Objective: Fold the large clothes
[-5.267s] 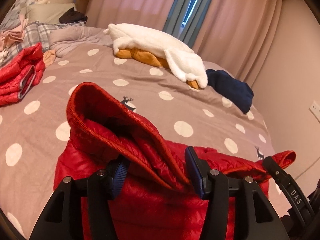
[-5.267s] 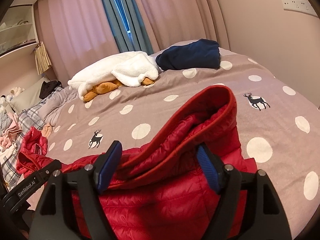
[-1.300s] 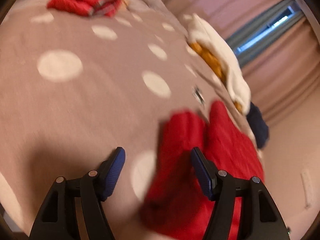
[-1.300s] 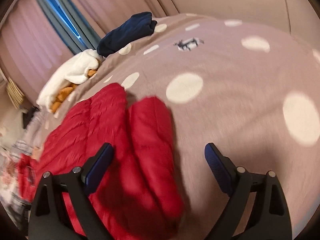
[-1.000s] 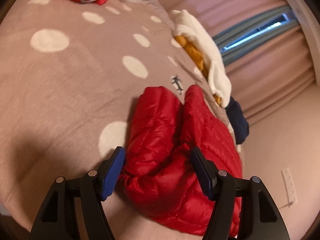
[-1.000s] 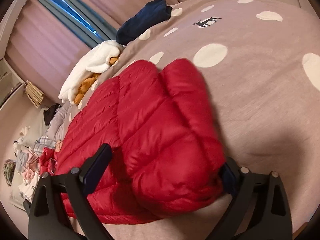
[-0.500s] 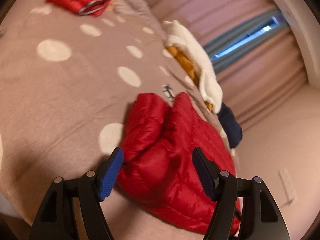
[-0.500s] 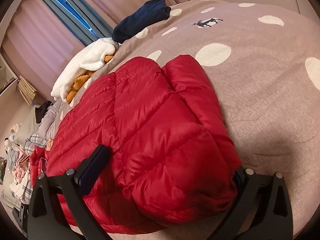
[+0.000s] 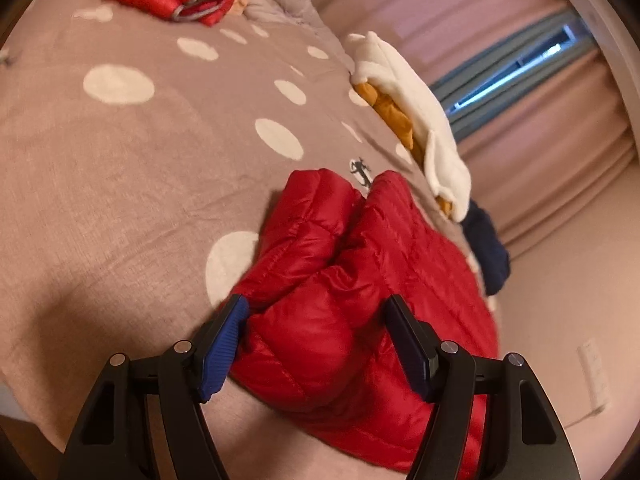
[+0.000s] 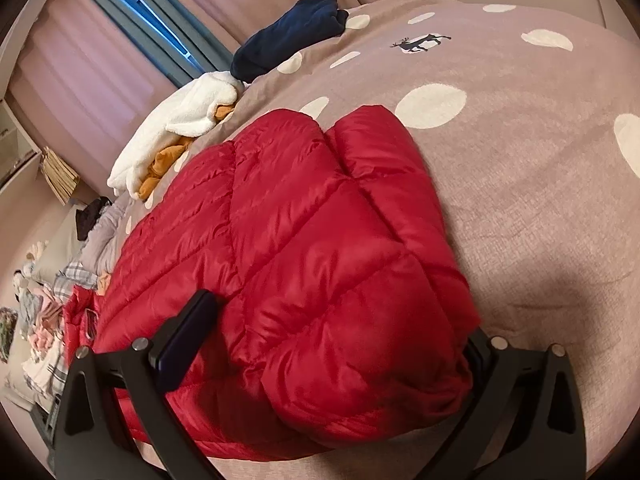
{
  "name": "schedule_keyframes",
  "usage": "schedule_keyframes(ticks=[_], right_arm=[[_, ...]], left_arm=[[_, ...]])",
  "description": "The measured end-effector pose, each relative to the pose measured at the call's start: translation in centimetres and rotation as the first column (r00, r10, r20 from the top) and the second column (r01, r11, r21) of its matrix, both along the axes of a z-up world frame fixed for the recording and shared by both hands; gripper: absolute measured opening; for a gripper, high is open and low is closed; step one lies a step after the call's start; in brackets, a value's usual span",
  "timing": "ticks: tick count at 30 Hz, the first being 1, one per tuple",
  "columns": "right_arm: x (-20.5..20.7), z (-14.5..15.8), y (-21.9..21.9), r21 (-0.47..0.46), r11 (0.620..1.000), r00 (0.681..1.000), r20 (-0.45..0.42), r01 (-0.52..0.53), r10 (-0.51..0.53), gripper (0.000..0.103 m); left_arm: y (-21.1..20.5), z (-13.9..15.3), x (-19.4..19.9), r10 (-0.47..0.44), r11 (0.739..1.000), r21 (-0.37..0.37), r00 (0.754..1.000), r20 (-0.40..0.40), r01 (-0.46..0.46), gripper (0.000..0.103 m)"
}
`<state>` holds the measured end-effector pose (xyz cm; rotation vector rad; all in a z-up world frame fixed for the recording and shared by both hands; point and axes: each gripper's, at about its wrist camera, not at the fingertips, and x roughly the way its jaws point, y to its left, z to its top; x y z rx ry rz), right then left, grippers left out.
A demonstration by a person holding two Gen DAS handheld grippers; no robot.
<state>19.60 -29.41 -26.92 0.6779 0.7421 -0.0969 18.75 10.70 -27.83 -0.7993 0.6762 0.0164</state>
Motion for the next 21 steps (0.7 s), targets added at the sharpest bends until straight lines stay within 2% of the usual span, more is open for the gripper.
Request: schedule_keyframes(ticks=[2,3,7,9,11,13,16,21], right_arm=[[0.0,0.0,-0.1,-0.001,1.0,1.0,-0.004,0.0,0.0,0.102],[0.0,0.0,-0.1,0.001,1.0,1.0,-0.006,0.005,-0.005,0.102],[-0.1,0.0,-0.6,0.028,0.999,1.0,-0.005,0.024,-0.024,0.101],[-0.2,0.0,-0.6,0.024,0.999,1.0,-0.006,0.024,-0.024,0.101],[-0.2,-0.1,-0.5,0.022,0.999,1.0,-0.006,0.028,-0.028,0.101],[-0.3,-0.1,-0.6,0.047,0.998,0.999,-0.001,0.039,-0.039,0.101],[-0.5,-0.2,-0.9,0.127,0.991,0.999,0.015,0.041,-0.043,0.103],[-0.8,-0.6,-0.6,0.293,0.956,0.999,0.035,0.018,-0.029,0.103]], left_arm=[[-0.3,-0.1,-0.2,0.046,0.997,0.064,0.998,-0.039,-0.044,0.073],[-0.1,-0.4,-0.5,0.068,0.996,0.059,0.997,-0.042,-0.065,0.076],[0.3,-1.0,-0.5,0.036,0.999,-0.001,0.999,-0.041,-0.036,0.076],[0.3,-1.5,0.0,-0.019,0.998,-0.06,0.999,-0.044,0.016,0.076],[0.3,-1.6,-0.1,-0.07,0.988,-0.138,0.997,-0.014,0.067,0.076],[0.4,-1.9,0.1,-0.13,0.958,-0.257,0.991,0.023,0.131,0.076],[0.5,-2.5,0.4,-0.156,0.907,-0.387,0.986,0.063,0.168,0.076],[0.3,-3.1,1.4,-0.151,0.846,-0.502,0.984,0.094,0.178,0.076]])
